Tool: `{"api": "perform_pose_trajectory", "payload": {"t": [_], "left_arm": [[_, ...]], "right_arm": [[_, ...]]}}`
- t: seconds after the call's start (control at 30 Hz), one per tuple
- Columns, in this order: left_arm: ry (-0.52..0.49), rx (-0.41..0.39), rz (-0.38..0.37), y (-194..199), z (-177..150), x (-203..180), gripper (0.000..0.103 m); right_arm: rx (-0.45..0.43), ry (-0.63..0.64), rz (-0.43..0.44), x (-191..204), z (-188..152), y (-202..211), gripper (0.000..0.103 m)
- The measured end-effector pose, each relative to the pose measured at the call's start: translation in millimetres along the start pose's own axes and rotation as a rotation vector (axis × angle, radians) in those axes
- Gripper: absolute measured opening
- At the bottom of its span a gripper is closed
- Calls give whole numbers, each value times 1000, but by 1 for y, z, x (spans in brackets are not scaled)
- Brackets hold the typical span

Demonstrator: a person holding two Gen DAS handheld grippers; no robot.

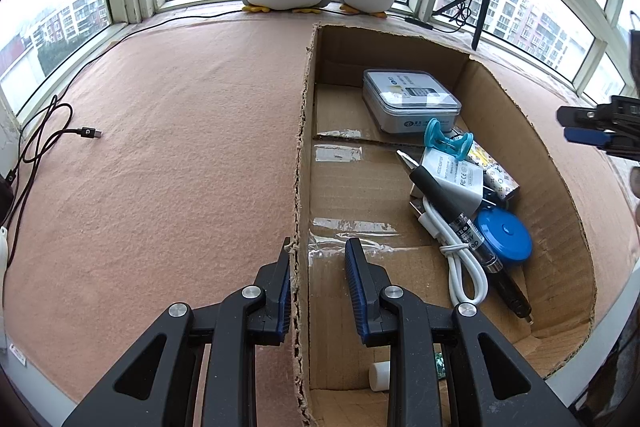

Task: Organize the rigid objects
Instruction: 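Move the right tool to the blue phone stand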

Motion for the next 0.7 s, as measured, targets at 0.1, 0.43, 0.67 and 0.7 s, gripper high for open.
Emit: {"api": "perform_pose_trajectory", "payload": {"t": [0.1,0.43,0.67,0.7], "left_arm": [[0,0,1,0,0,0,26],[-8,10,18,-1,0,0,26],[-9,19,34,-3,2,-2,26],[-7,19,35,-3,2,-2,26]], "right_arm": [[18,61,0,-4,13,-19,50],[70,125,179,11,45,-54,50],[131,189,242,33,42,-76,50],[136,192,238,34,41,-80,50]]}}
Point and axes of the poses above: each gripper's, at about its wrist camera, not at the fingertips, and y roughly against the way its jaws point, x to its left, z to its top, the point moved 10 cm from there along -y, roughly the way its jaws point, and after that the axes turned 15 degrees about -z, right-handed, at the moved point
